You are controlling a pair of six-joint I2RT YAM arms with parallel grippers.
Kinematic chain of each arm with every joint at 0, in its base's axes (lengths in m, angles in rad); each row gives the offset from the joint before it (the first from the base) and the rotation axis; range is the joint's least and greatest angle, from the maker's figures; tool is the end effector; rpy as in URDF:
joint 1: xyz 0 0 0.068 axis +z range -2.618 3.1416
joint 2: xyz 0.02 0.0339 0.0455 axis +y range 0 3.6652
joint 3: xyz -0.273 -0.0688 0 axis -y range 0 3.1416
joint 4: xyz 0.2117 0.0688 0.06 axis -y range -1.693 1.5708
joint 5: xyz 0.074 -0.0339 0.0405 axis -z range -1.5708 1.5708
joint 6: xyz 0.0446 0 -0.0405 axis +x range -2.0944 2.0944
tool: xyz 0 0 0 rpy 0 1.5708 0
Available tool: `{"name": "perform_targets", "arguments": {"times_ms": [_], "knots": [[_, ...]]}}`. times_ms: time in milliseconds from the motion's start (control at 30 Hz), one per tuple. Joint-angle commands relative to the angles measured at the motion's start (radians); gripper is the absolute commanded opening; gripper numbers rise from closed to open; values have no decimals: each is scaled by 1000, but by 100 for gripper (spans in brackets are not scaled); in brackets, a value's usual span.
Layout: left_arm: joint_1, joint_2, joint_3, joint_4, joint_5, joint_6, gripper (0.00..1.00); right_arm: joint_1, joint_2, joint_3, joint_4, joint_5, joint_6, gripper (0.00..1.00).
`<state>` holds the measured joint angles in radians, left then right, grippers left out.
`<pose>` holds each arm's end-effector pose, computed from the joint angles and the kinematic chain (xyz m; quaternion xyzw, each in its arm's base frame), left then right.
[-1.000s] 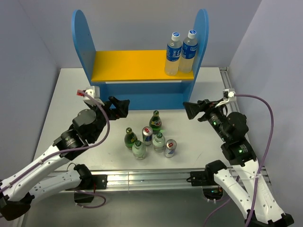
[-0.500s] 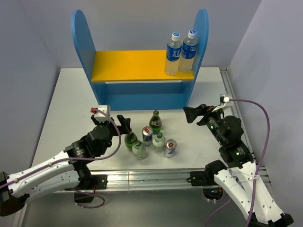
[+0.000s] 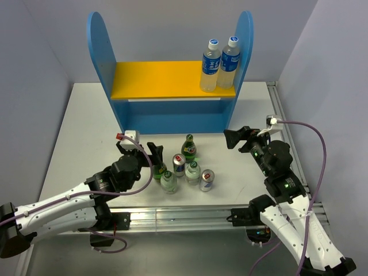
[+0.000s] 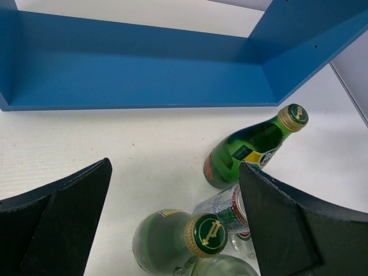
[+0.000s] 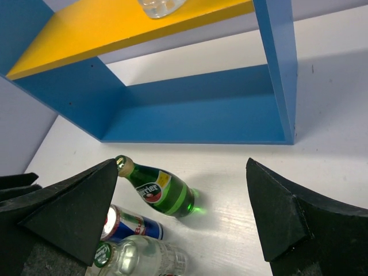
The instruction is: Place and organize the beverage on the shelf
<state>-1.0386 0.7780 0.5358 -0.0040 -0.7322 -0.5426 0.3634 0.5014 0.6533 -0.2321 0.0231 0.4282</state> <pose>0.1015 -0.1136 0.2865 -0.0327 0.7678 -0.2095 0.6045 0.0929 0.0342 0.3266 0.0316 0.7342 0.2536 0.6290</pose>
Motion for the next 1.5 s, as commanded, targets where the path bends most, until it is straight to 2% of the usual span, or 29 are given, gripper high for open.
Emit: {"name": "perform_targets", "arguments": {"times_ms": [0, 367, 600, 700, 767, 867, 933, 1000, 1100, 1200, 1300, 1333, 1467], "knots": [[-35, -11, -5, 22, -18, -31, 99, 9, -3, -14, 16, 26, 0, 99], [-141, 23, -40, -44, -93, -123, 99, 8, 2, -26, 22, 46, 6, 99], [-143, 108, -82, -5, -156, -175, 95, 9, 5, -26, 16, 46, 9, 98], [-143, 156, -74, -5, -200, -195, 88, 9, -3, -29, 16, 47, 7, 98], [-143, 182, -63, -5, -216, -194, 80, 11, -3, -29, 14, 52, 9, 98], [-143, 202, -50, -5, -233, -191, 75, 11, -1, -32, 16, 55, 12, 98], [-143, 211, -42, -7, -249, -194, 66, 11, -4, -35, 17, 58, 11, 98], [-143, 214, -37, -5, -254, -194, 64, 11, -6, -38, 20, 55, 11, 98], [-143, 225, -30, -5, -271, -194, 53, 12, -7, -38, 20, 54, 12, 98], [-143, 239, -10, -22, -291, -195, 39, 14, -7, -41, 23, 54, 12, 98], [-144, 260, 21, -62, -325, -207, 13, 12, -11, -44, 25, 52, 12, 98], [-144, 273, 30, -74, -334, -209, 1, 12, -12, -47, 27, 52, 12, 98], [-144, 299, 79, -114, -372, -211, 0, 14, -15, -53, 31, 55, 17, 98]]}}
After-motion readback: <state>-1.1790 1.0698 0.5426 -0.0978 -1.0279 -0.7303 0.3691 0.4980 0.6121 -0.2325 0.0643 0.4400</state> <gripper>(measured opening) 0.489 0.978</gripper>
